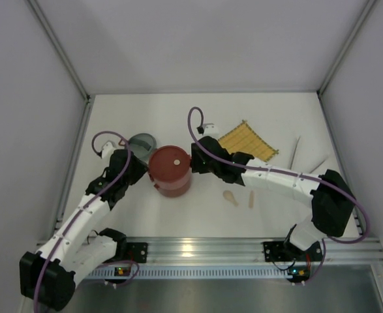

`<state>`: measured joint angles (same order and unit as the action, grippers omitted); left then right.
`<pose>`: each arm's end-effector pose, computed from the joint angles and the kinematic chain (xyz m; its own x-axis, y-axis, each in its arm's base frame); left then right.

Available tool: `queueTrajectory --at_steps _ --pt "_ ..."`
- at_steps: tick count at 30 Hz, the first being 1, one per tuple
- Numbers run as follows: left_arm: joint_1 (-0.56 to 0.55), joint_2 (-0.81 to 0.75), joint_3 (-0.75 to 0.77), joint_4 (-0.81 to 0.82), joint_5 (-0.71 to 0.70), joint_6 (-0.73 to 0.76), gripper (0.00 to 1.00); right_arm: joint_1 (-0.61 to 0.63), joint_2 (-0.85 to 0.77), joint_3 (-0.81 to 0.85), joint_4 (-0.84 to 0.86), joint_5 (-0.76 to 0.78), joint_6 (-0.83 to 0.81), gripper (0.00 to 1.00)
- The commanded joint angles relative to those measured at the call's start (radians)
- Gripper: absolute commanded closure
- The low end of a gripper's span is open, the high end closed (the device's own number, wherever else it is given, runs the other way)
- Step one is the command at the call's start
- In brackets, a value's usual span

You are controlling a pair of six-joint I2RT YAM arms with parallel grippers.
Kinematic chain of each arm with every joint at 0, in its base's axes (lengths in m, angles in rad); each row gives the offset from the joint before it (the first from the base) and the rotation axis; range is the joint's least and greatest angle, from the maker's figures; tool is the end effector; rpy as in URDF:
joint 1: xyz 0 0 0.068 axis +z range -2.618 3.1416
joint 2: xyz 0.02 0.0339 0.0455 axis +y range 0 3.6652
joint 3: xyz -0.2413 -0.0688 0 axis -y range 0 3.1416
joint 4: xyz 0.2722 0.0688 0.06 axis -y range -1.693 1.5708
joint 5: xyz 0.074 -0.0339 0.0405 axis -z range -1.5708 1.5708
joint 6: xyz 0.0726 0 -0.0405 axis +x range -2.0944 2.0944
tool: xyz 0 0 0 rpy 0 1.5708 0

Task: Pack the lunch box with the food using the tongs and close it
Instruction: Adjust the packing box at the center of the board.

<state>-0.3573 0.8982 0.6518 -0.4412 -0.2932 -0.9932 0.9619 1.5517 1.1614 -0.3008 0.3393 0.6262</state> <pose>0.2501 -0.0710 0.2030 -0.4299 -0.6956 -0.5756 -0.4296 0.7183 -0.5473 0.2484 0.3141 0.2159 -0.6628 0.0158 -0.7487 -0.2942 0.9139 0.2797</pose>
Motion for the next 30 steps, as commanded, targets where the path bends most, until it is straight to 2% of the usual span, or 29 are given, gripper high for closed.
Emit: queueTrajectory --at_steps 1,9,18,22,26,30 --pt "0.000 -0.001 0.031 0.091 0.078 0.024 0.52 -0.022 0.016 0.061 0.025 0.004 -0.017 0.61" --pt "0.000 -0.028 0.089 0.035 0.135 0.065 0.53 -0.031 0.056 0.101 0.012 0.007 -0.026 0.61" --pt "0.000 0.010 0.166 -0.071 0.252 0.113 0.54 -0.052 0.094 0.136 0.015 0.029 -0.029 0.61" --pt "0.001 0.001 0.157 -0.082 0.282 0.117 0.56 -0.055 0.103 0.142 0.019 0.027 -0.028 0.61" --pt "0.000 -0.033 0.135 -0.093 0.258 0.103 0.57 -0.055 0.113 0.153 0.014 0.026 -0.028 0.61" --pt "0.000 -0.094 0.109 -0.031 0.233 0.103 0.57 -0.057 0.099 0.127 0.020 0.023 -0.023 0.61"
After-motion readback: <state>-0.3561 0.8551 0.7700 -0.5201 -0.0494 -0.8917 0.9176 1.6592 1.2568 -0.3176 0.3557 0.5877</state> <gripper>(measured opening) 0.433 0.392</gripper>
